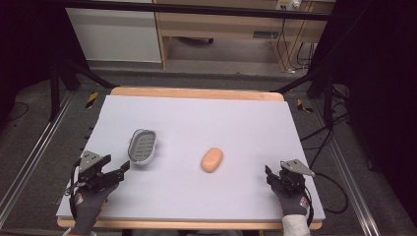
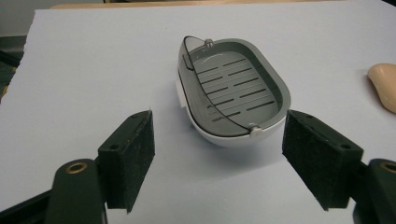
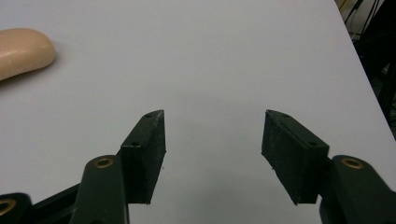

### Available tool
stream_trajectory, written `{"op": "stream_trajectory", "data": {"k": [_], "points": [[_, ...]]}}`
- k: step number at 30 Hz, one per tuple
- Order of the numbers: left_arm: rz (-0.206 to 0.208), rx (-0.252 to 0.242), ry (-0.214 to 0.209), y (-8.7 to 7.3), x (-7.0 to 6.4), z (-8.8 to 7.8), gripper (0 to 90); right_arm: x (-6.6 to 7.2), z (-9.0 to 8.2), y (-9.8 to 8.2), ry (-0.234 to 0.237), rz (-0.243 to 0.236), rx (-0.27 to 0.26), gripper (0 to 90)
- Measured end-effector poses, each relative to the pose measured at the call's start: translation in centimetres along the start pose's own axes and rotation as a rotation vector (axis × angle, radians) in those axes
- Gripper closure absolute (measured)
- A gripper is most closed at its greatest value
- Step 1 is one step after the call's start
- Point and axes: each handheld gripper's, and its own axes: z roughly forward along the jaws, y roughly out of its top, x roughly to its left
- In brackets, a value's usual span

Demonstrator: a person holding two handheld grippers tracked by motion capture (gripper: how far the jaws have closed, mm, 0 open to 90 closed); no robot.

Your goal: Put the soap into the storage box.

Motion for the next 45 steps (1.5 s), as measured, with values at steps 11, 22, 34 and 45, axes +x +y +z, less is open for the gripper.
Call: {"op": "stream_trajectory", "data": {"k": [11,22,34,45], "points": [[0.013,-0.005,-0.024,0.7,-0.9,-0.1,22.1,0.0,0.0,0.0,-0.003,-0.001,-0.003,39.2],[0.027,-0.007,-0.053,1.7,-1.9,-0.2,21.1,0.3,0.0,0.2,0.001,-0.013,-0.004,38.9],[0.073,0.001,-0.087,3.2,-3.8,0.8,20.5,0.4,0.0,0.4,0.003,-0.017,-0.004,38.7],[0.101,0.003,-0.124,4.8,-6.0,2.0,20.5,0.5,-0.1,0.5,0.003,-0.020,-0.006,38.7]]}}
